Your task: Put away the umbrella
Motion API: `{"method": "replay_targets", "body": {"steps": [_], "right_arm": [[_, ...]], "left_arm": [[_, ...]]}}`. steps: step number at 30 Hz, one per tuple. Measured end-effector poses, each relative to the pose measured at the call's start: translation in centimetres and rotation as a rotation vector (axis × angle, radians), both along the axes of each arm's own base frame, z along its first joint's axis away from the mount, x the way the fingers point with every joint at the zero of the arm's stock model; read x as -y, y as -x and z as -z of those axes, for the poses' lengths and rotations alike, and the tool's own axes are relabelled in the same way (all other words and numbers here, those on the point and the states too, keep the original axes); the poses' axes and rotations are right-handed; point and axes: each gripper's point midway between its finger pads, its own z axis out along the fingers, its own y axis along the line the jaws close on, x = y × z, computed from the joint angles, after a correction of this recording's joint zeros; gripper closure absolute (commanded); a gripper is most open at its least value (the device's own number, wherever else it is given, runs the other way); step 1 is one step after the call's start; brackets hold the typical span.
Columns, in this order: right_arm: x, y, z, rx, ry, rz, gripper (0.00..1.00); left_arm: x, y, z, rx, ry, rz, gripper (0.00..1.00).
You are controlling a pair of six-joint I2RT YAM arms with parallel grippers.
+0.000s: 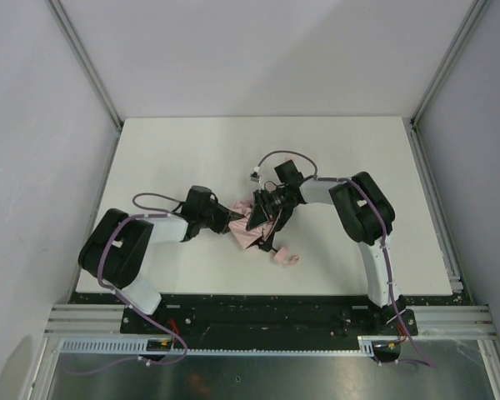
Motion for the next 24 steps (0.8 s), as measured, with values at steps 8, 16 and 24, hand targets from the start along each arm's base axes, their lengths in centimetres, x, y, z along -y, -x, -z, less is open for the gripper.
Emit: {"method": "replay_targets", "body": {"steps": [8, 16, 24], "right_arm": [[0.9, -0.3, -1.5, 0.058, 0.196, 0.066, 0.33], [3.2, -2.6, -11.8, 0.614, 0.41, 0.329, 0.23], [-1.3, 4.1, -10.5, 1.123, 0.522, 0.266, 0.11]], "left_arm": [[0.2, 0.1, 0.1, -0.005, -0.019, 0.017, 1.0], [0.0, 0.5, 0.1, -0.024, -0.031, 0.016, 1.0], [0.0, 0.7, 0.2, -0.033, -0.03, 0.018, 1.0]]}}
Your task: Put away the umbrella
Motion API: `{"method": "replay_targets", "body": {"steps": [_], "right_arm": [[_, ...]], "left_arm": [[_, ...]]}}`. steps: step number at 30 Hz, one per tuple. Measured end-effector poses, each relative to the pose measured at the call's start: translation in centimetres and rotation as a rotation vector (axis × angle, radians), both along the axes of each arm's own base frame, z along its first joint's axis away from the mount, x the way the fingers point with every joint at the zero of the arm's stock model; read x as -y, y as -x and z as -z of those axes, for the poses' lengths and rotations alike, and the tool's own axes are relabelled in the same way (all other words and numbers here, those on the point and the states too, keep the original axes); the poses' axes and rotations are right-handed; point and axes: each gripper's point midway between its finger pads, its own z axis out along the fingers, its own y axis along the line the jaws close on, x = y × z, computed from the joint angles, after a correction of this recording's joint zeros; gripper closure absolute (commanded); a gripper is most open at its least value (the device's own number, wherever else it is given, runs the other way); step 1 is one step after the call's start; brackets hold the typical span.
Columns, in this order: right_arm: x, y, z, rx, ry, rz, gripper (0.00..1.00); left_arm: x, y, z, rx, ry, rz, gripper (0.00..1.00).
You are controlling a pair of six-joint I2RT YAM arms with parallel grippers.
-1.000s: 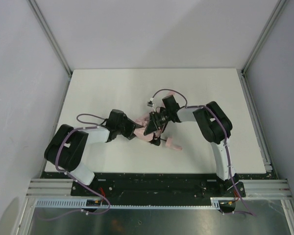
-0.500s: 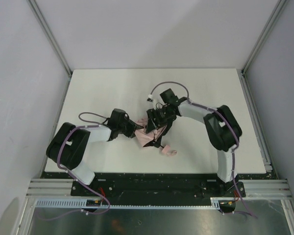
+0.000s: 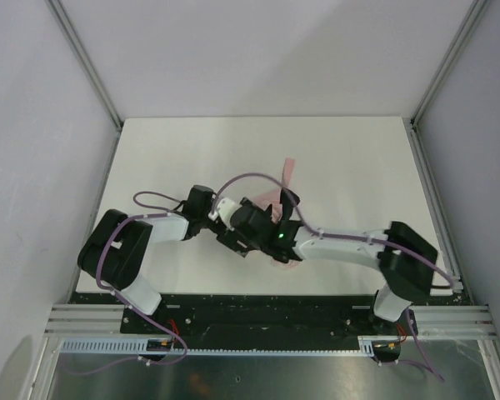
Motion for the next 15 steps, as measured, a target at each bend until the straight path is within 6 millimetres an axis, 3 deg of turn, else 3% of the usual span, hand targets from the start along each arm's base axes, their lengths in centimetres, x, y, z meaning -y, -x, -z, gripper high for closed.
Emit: {"method": "replay_targets", "body": {"steps": [2, 4, 9, 12, 15], "right_arm": [[0.2, -0.5, 3.7, 0.042, 0.107, 0.021, 0.1], [0.4, -0.8, 5.8, 0.067, 0.173, 0.027, 0.09], [0.8, -2.6, 9.4, 0.152, 0.297, 0.058, 0.11], [0.8, -3.9, 9.7, 0.186, 0.302, 0.086, 0.23], [1.2, -4.8, 10.2, 0.155, 0.288, 0.112, 0.43]], "left_arm": [[0.0, 0.0, 0.0, -0.002, 0.0, 0.0, 1.0], [0.0, 0.1, 0.0, -0.004, 0.0, 0.001, 1.0], [0.0, 0.3, 0.0, -0.014, 0.001, 0.005, 1.0], [0.0, 0.4, 0.0, -0.017, 0.002, 0.008, 1.0], [0.0, 0.4, 0.0, -0.016, 0.003, 0.006, 1.0]]}}
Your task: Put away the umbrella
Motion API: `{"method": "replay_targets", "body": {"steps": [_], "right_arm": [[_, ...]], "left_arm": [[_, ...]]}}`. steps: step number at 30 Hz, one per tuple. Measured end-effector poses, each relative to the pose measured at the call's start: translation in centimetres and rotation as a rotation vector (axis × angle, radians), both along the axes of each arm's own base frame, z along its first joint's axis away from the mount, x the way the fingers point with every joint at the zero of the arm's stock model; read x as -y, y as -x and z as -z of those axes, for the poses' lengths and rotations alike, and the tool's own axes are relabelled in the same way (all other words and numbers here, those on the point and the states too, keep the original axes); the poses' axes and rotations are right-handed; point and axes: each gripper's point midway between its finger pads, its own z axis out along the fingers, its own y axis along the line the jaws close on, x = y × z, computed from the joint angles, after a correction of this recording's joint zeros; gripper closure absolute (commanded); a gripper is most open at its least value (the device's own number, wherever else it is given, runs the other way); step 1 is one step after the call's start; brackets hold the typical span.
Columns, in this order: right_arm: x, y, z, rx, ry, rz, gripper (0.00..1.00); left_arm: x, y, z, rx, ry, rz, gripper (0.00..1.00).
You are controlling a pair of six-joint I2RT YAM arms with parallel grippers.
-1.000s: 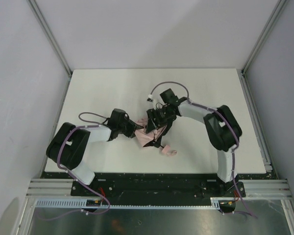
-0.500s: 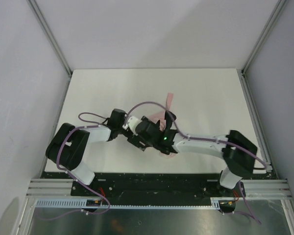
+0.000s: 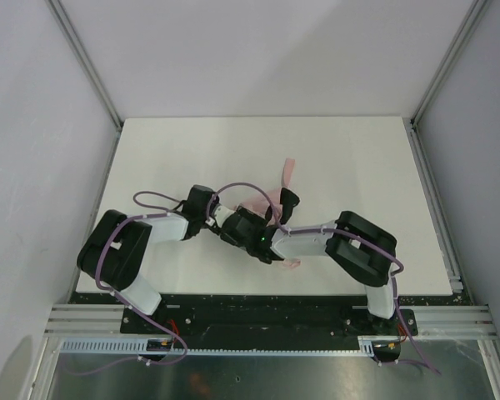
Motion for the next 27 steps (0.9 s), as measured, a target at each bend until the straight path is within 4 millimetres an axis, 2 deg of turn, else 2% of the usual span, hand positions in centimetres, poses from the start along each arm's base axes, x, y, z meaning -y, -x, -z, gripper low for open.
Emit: {"method": "replay_targets", "body": {"steps": [2, 5, 6, 10, 13, 15, 17, 18, 23, 27], "right_arm": [[-0.2, 0.1, 0.6, -0.056, -0.034, 0.001, 0.57], [-0.6, 0.5, 1.3, -0.129, -0.087, 0.006, 0.72], [-0.6, 0.5, 1.4, -0.148, -0.104, 0.009, 0.77], [-0.8, 0.5, 1.5, -0.204, -0.163, -0.011, 0.96], [-1.5, 0.4, 1.2, -0.242, -0.23, -0.042, 1.0], [-1.8, 0.1, 1.1, -0.262, -0.266, -0.055, 1.0], [-1.8, -0.6, 0.9, -0.278, -0.301, -0.06, 1.0], [-1.7, -0.9, 0.9, -0.286, -0.315, -0.059, 1.0], [-1.6, -2.0, 0.5, -0.364, -0.409, -0.091, 1.0], [-1.9, -2.1, 0.1, -0.469, -0.509, -0.148, 1.0]], "left_arm": [[0.0, -0.2, -0.2, 0.006, 0.001, -0.003, 1.0], [0.0, -0.4, -0.3, 0.012, -0.002, -0.006, 0.98], [-0.1, -0.4, -0.3, 0.014, -0.005, -0.008, 0.95], [-0.4, -0.6, -0.6, 0.031, -0.021, -0.013, 0.67], [-1.3, -0.8, -1.4, 0.052, -0.044, -0.028, 0.41], [-2.1, -0.6, -2.1, 0.063, -0.06, -0.023, 0.29], [-3.3, -0.5, -3.4, 0.094, -0.071, -0.028, 0.1], [-4.0, -0.7, -4.3, 0.118, -0.073, -0.034, 0.05], [-7.6, -1.7, -8.0, 0.231, -0.056, -0.103, 0.01], [-8.5, -1.5, -8.9, 0.255, -0.034, -0.113, 0.01]]}}
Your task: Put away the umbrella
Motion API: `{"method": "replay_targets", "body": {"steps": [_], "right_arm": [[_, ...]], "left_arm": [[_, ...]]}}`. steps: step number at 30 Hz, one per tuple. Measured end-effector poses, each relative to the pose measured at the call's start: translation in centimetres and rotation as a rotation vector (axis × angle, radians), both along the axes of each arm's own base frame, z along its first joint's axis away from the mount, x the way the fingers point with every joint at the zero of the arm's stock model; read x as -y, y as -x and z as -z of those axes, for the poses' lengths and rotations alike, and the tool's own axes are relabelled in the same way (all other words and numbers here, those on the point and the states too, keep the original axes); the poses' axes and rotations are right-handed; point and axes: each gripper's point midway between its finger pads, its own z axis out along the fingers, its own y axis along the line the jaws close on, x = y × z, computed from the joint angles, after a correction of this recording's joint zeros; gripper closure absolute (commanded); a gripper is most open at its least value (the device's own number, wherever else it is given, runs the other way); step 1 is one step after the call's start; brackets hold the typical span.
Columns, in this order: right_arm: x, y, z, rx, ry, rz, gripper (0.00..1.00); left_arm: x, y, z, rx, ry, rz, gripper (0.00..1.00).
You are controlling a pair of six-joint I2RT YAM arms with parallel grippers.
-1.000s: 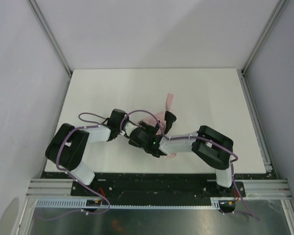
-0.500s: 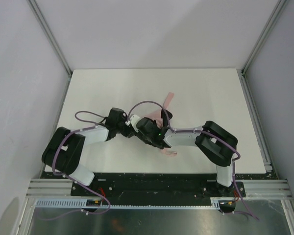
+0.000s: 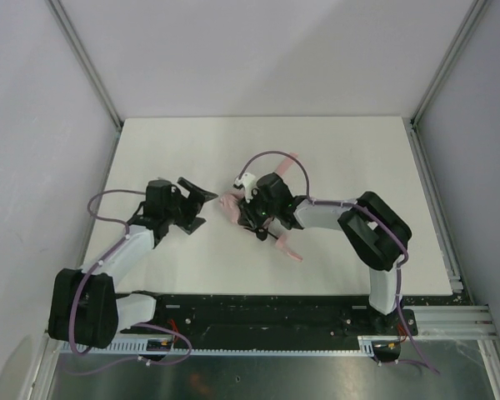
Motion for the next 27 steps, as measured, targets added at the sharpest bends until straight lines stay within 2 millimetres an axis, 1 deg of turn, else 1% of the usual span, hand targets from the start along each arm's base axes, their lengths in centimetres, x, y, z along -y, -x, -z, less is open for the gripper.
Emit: {"method": "replay_targets", "body": {"steps": [6, 11, 15, 22, 24, 27], "right_arm": [[-1.2, 0.3, -0.4, -0.167, -0.141, -0.103, 1.0], [-2.7, 1.3, -0.5, -0.297, -0.18, -0.183, 1.0], [-2.9, 1.9, -0.4, -0.375, -0.193, -0.211, 1.0], [-2.7, 2.4, -0.3, -0.467, -0.198, -0.225, 1.0], [-2.6, 2.3, -0.2, -0.487, -0.196, -0.22, 1.0], [-2.4, 2.1, -0.2, -0.522, -0.196, -0.209, 1.0]], "left_arm": [[1.0, 1.2, 0.9, -0.048, 0.033, 0.054, 0.01], [2.2, 1.8, 2.1, -0.09, 0.035, 0.092, 0.01], [2.7, 1.8, 3.2, -0.124, 0.039, 0.096, 0.0], [3.1, 1.3, 5.8, -0.197, 0.036, 0.071, 0.01], [3.5, 0.7, 6.3, -0.202, 0.027, 0.076, 0.01], [4.3, 0.0, 7.1, -0.21, 0.017, 0.088, 0.04]]}}
